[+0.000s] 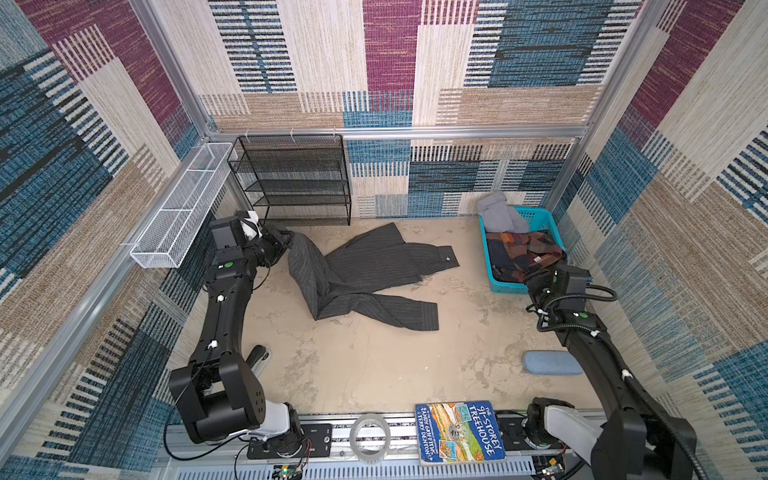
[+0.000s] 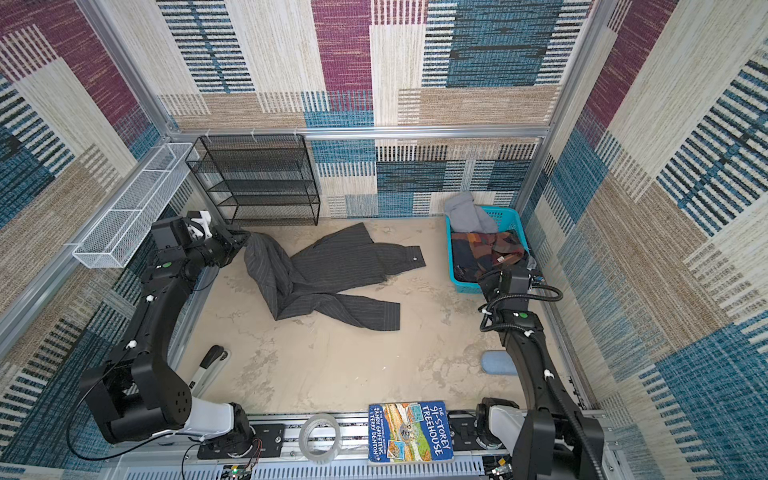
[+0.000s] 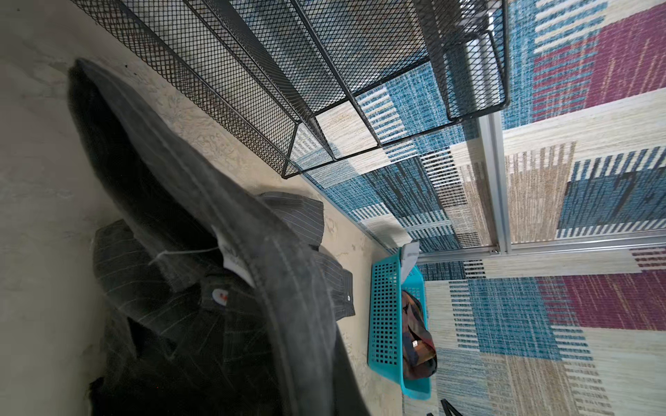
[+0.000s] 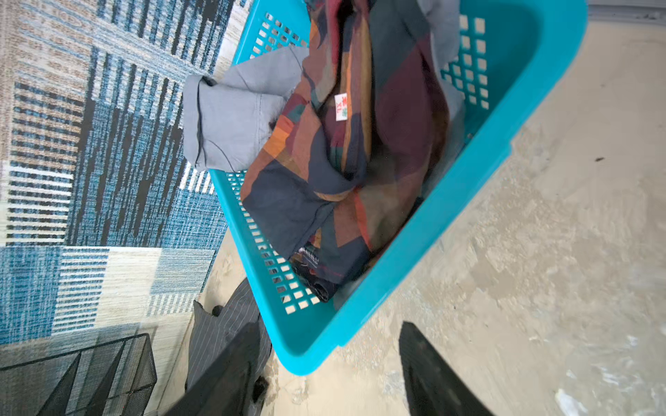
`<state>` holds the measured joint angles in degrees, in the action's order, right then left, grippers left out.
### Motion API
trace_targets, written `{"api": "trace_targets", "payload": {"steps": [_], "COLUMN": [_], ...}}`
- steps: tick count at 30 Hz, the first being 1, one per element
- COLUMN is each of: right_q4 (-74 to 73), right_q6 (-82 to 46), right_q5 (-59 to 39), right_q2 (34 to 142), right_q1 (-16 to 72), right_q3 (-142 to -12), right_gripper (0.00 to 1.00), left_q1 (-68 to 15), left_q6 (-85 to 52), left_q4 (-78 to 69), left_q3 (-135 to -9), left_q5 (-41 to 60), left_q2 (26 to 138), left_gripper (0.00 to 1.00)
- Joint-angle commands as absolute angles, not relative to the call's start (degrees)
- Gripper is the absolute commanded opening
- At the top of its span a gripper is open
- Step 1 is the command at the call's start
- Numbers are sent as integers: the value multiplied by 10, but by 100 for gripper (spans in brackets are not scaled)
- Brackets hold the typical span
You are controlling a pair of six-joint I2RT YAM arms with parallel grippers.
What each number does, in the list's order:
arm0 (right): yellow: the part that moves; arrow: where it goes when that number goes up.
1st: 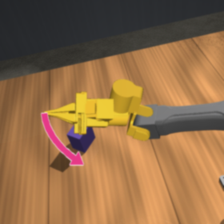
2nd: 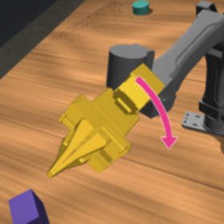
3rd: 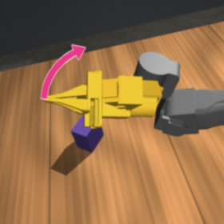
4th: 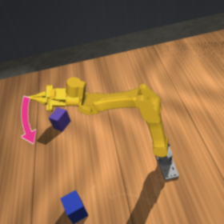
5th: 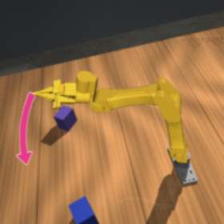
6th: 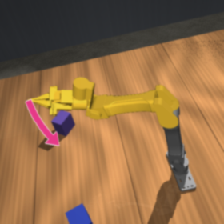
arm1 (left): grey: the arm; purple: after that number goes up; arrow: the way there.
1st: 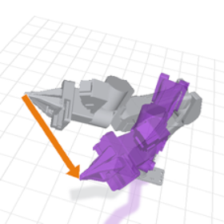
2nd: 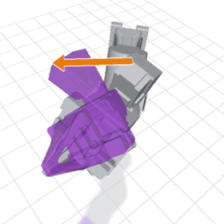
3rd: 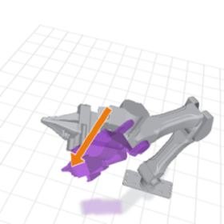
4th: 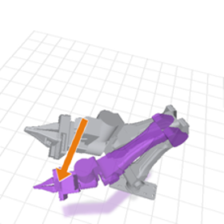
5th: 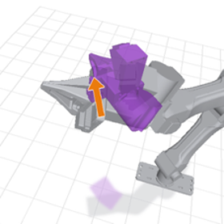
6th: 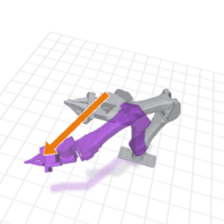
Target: Fold and stack the long sleeve shirts
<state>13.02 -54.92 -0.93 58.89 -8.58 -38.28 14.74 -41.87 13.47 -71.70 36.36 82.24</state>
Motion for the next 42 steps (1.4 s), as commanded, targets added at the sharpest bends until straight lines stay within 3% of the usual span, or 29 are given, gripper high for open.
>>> {"api": "trace_targets", "payload": {"steps": [1, 4, 9, 14, 19, 25, 32, 42], "right_q4": [172, 194, 237, 264, 269, 215, 200, 232], "right_q6": [-521, -500, -444, -371, -295, -229, -187, -152], "right_q5": [-5, -19, -21, 1, 26, -37, -93, -137], "right_q2": [540, 490, 487, 590, 719, 819, 975, 1188], "right_q1": [-83, -69, -16, 86, 204, 244, 245, 250], "right_q3": [-364, -348, -378, -473, -561, -614, -731, -914], "right_gripper": [66, 65, 60, 58, 60, 60, 56, 53], "left_q1": [149, 149, 157, 171, 211, 213, 115, 41], "left_q6": [-393, -392, -362, -309, -281, -302, -368, -453], "left_q4": [167, 194, 316, 492, 556, 575, 517, 385], "left_q3": [-713, -719, -760, -832, -844, -796, -632, -537], "left_q5": [346, 337, 251, 82, 13, 74, 100, 101], "left_q2": [817, 818, 832, 862, 866, 801, 739, 809], "left_gripper": [3, 8, 26, 55, 82, 83, 76, 71]}}
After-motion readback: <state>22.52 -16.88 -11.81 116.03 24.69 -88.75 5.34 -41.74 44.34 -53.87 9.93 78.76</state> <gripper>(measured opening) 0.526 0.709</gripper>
